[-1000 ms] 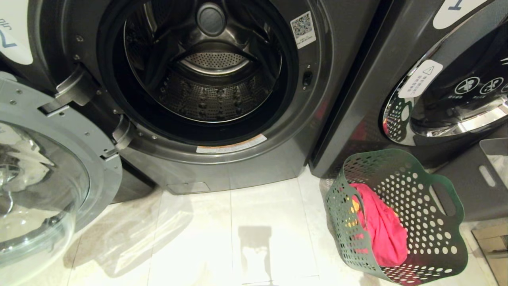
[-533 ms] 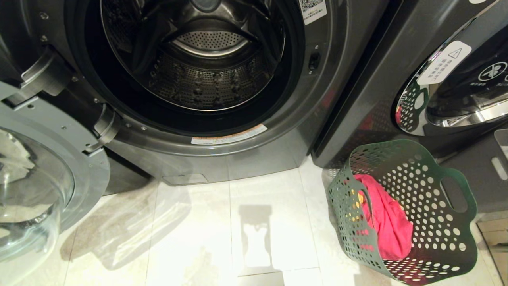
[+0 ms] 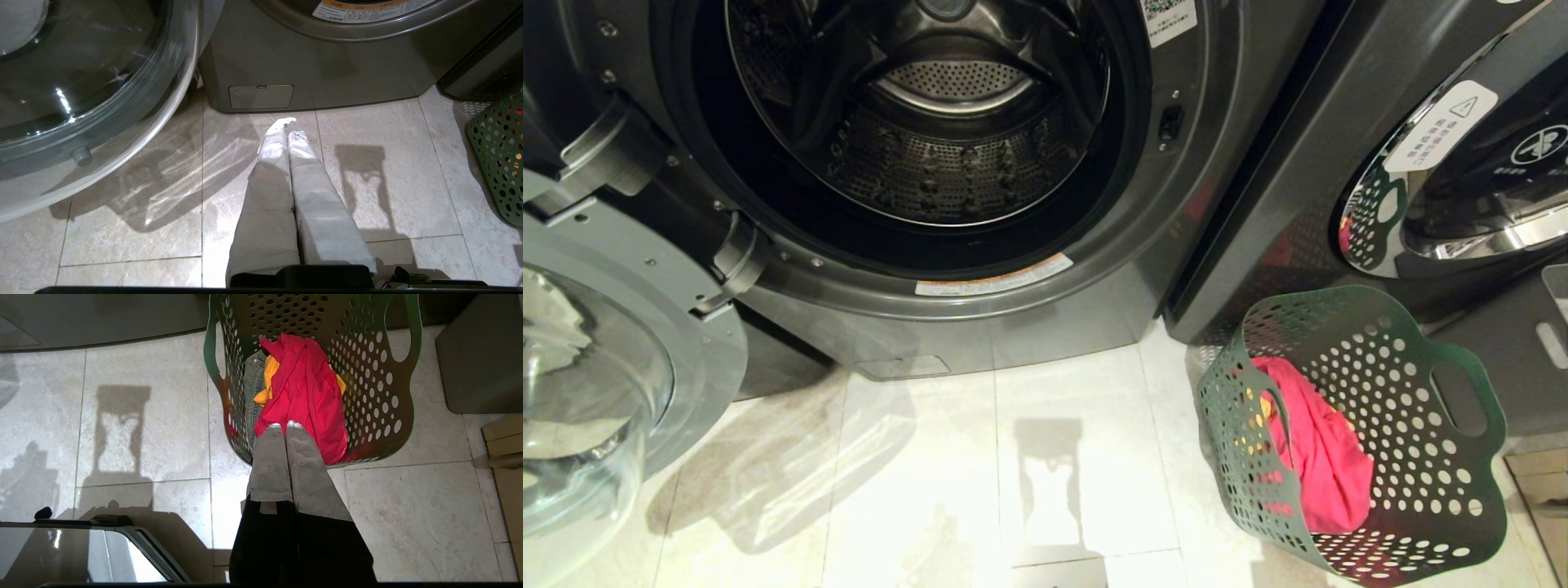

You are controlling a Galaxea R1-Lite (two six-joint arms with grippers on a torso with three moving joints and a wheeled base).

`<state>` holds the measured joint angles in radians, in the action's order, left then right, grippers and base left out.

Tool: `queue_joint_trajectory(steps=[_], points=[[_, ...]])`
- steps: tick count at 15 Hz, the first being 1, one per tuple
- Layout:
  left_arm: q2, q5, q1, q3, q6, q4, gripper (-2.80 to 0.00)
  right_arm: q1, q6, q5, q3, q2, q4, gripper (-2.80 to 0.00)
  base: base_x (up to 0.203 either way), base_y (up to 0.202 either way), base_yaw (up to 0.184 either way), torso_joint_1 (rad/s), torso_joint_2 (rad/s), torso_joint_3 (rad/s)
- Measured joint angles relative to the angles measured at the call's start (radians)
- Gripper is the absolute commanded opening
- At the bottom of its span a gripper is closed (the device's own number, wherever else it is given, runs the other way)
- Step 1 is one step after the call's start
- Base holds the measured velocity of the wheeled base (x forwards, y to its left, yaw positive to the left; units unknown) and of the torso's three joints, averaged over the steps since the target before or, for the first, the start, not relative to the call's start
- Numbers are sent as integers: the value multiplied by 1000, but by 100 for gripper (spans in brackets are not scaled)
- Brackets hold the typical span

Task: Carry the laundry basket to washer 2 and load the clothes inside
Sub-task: Place the clothes into the washing machine

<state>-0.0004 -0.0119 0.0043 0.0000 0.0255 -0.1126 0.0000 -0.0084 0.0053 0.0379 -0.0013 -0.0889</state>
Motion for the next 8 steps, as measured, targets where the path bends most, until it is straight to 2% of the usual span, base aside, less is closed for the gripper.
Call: queue_joint_trajectory(steps=[4, 8], points=[[0, 0, 0, 0, 2, 0, -280, -1, -17, 1, 2, 0, -5, -280, 0, 0, 0, 0, 0, 0], [0, 0, 0, 0, 0, 0, -280, 0, -140, 0, 67, 5, -35, -280, 0, 0, 0, 0, 0, 0]])
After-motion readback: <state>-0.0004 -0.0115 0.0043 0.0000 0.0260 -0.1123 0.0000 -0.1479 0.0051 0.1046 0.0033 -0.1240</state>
